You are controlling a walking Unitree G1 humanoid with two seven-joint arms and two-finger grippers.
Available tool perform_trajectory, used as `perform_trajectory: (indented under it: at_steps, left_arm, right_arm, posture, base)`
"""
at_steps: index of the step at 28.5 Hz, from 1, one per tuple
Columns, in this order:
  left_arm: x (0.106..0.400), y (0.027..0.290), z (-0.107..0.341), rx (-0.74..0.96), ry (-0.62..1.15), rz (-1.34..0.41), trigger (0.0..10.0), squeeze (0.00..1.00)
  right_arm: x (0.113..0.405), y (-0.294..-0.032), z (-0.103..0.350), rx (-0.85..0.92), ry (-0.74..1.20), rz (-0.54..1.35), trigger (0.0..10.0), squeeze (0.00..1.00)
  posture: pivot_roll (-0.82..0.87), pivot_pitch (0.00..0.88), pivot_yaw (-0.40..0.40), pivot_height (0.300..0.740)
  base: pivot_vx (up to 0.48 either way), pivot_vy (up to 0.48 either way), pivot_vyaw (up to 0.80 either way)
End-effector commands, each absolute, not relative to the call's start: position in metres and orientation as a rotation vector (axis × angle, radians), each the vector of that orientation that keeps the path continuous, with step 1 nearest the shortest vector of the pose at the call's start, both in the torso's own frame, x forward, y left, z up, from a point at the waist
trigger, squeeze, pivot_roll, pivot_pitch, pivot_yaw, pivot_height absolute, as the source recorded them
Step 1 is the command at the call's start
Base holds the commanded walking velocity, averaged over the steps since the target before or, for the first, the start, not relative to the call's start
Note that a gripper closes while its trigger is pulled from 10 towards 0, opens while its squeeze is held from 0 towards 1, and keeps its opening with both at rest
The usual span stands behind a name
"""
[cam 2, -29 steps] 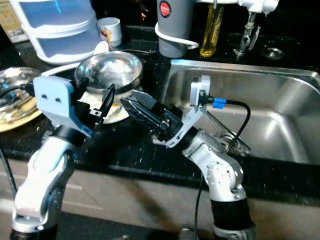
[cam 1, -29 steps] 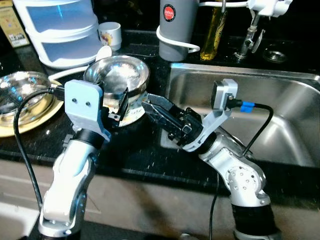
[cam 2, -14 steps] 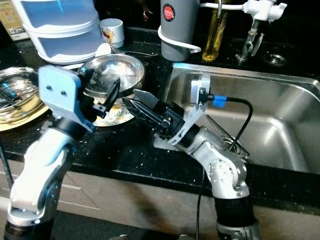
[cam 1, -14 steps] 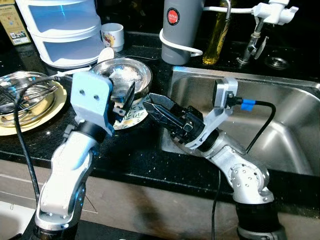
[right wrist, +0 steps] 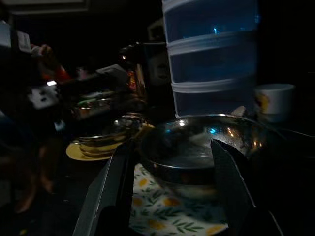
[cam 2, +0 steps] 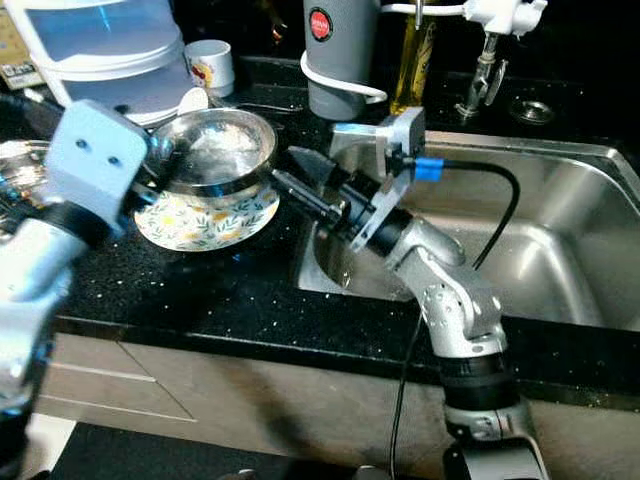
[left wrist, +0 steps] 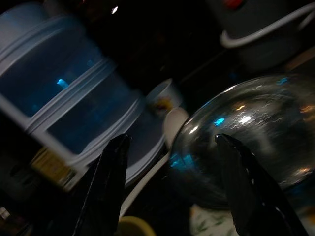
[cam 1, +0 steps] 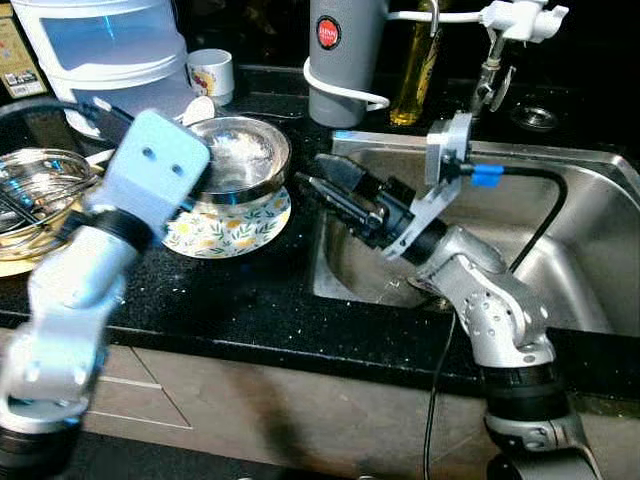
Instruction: Kitchen organization
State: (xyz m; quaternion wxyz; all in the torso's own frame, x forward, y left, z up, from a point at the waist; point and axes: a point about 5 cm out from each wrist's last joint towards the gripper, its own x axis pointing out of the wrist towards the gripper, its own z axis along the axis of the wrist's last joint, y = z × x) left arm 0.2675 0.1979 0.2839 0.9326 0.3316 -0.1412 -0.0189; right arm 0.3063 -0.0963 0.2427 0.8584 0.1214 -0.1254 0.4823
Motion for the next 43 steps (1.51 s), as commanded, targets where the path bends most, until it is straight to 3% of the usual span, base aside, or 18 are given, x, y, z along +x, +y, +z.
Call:
perform_trajectory:
  at_steps: [1, 11, 19, 20, 24, 28, 35, 43]
  left_arm:
    - [0.269, 0.205, 0.284, 0.699, -0.249, -0.028, 10.0, 0.0]
    - [0.275, 0.232, 0.268, 0.83, -0.062, -0.129, 10.0, 0.0]
    - [0.277, 0.233, 0.268, 0.843, -0.029, -0.247, 10.0, 0.0]
    - [0.281, 0.227, 0.274, 0.839, -0.052, -0.342, 10.0, 0.0]
    - [0.286, 0.22, 0.276, 0.835, -0.053, -0.43, 10.0, 0.0]
    - [0.287, 0.22, 0.275, 0.843, -0.04, -0.447, 10.0, 0.0]
    - [0.292, 0.226, 0.265, 0.86, 0.141, -0.602, 10.0, 0.0]
    - [0.297, 0.224, 0.287, 0.805, 0.05, -0.631, 10.0, 0.0]
  right_arm:
    - [0.308, -0.098, 0.242, 0.24, -0.266, 0.997, 10.0, 0.0]
    - [0.31, -0.103, 0.244, 0.209, -0.286, 0.972, 10.0, 0.0]
    - [0.31, -0.104, 0.244, 0.205, -0.294, 0.967, 10.0, 0.0]
    - [0.31, -0.104, 0.244, 0.202, -0.297, 0.966, 10.0, 0.0]
    - [0.309, -0.104, 0.243, 0.199, -0.3, 0.963, 10.0, 0.0]
    - [0.309, -0.104, 0.244, 0.198, -0.301, 0.961, 10.0, 0.0]
    - [0.309, -0.106, 0.245, 0.192, -0.308, 0.957, 10.0, 0.0]
    - [0.308, -0.106, 0.245, 0.195, -0.31, 0.952, 10.0, 0.0]
  posture:
    - [0.06, 0.048, -0.04, 0.732]
    - [0.05, 0.046, -0.029, 0.732]
    - [0.04, 0.042, -0.028, 0.732]
    - [0.04, 0.039, -0.021, 0.732]
    - [0.03, 0.035, -0.017, 0.732]
    - [0.03, 0.034, -0.016, 0.732]
    - [0.02, 0.029, -0.013, 0.732]
    - [0.02, 0.035, -0.011, 0.732]
  base:
    - [0.0, 0.0, 0.0]
    - [0.0, 0.0, 0.0]
    - [0.0, 0.0, 0.0]
    - [0.0, 0.0, 0.0]
    - [0.0, 0.0, 0.0]
    - [0.0, 0.0, 0.0]
    - [0.0, 0.0, 0.0]
    - [0.0, 0.0, 0.0]
